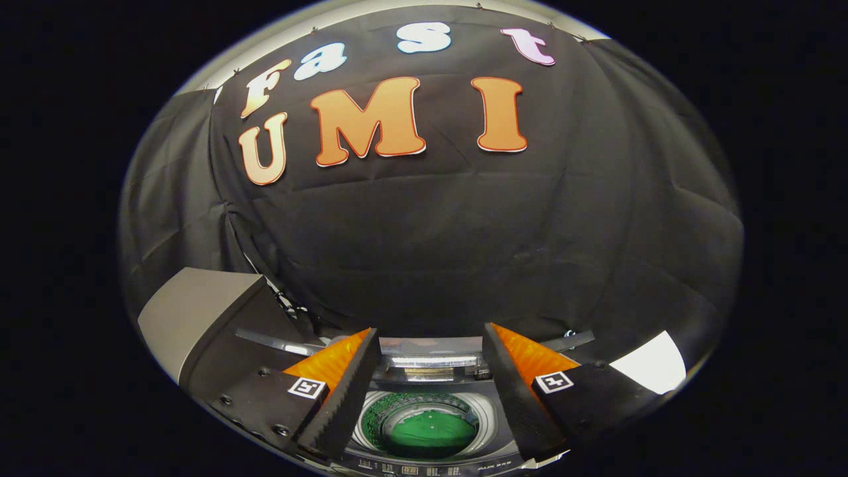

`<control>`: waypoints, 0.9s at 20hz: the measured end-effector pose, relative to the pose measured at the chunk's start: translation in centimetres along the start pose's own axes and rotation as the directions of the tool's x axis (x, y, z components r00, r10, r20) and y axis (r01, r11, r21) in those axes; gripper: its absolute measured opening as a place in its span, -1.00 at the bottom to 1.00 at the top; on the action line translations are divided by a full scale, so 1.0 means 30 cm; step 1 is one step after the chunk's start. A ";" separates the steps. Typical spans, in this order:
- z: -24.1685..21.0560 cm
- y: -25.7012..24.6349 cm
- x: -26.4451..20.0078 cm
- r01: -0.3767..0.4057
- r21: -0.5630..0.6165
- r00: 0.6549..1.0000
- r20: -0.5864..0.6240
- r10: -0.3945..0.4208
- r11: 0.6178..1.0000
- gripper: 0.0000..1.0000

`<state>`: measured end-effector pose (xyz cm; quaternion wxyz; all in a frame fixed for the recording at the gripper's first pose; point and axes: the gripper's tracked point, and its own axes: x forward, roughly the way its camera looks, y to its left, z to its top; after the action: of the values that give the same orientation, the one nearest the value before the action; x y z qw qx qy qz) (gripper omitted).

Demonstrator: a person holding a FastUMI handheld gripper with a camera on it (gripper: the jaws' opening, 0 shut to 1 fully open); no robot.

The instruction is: Put the clothes into the washing machine and then close the washing machine lid.

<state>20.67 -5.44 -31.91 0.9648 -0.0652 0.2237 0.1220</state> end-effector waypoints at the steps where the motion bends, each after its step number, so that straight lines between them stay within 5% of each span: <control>1: -0.014 0.001 -0.010 0.006 0.000 1.000 0.001 -0.006 1.000 0.98; 9: -0.284 -0.039 -0.111 0.119 0.017 0.985 -0.129 -0.116 0.993 0.97; 18: -0.002 -0.023 -0.326 0.220 0.070 0.973 0.049 -0.224 0.973 0.96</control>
<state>12.34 -8.14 -27.54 0.9799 -0.0554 0.1913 0.0079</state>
